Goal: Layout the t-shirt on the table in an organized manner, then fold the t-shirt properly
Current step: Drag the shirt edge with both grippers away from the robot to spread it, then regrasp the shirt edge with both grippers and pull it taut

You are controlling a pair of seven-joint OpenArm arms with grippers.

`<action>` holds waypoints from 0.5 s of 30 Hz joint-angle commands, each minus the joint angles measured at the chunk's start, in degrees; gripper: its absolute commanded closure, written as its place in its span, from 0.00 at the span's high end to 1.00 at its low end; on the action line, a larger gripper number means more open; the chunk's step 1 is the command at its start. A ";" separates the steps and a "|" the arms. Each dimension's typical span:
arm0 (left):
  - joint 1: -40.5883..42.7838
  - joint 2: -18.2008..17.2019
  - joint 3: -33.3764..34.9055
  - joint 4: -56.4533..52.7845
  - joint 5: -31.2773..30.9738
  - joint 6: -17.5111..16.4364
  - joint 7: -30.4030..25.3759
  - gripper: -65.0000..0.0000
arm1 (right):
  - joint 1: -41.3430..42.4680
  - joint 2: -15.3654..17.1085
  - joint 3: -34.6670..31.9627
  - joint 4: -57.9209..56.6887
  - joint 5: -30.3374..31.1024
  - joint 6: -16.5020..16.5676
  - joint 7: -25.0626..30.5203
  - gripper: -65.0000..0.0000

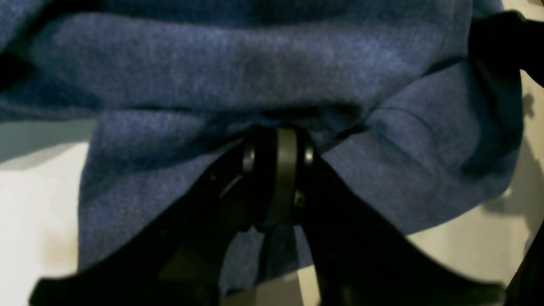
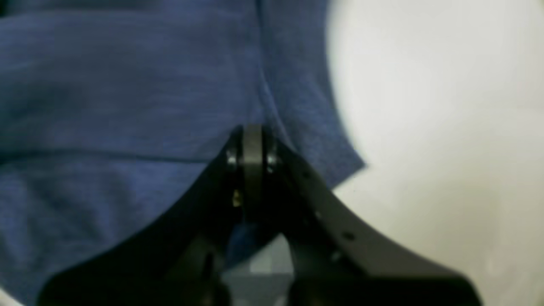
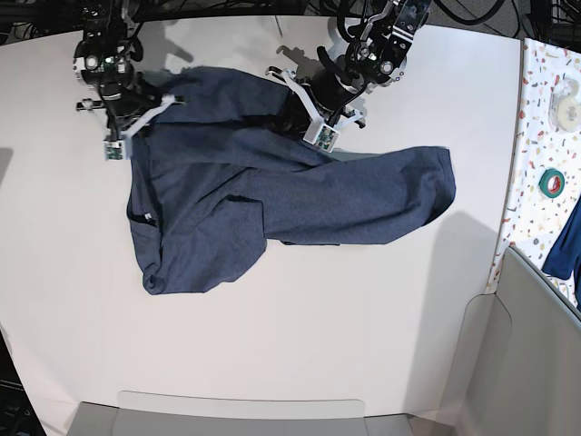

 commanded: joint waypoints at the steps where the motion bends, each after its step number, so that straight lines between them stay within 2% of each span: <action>1: 1.70 -1.06 -0.03 -2.81 5.11 4.10 10.99 0.10 | -0.10 1.00 1.87 0.86 0.15 0.04 0.86 0.00; 10: 1.70 -1.06 -0.21 -2.81 5.11 4.10 10.99 0.10 | 0.16 2.32 17.78 0.94 0.41 0.21 0.86 0.00; 15: 1.70 -1.15 -0.21 -2.81 5.11 4.10 10.99 0.10 | 0.78 1.44 21.21 2.26 0.94 0.21 0.95 0.00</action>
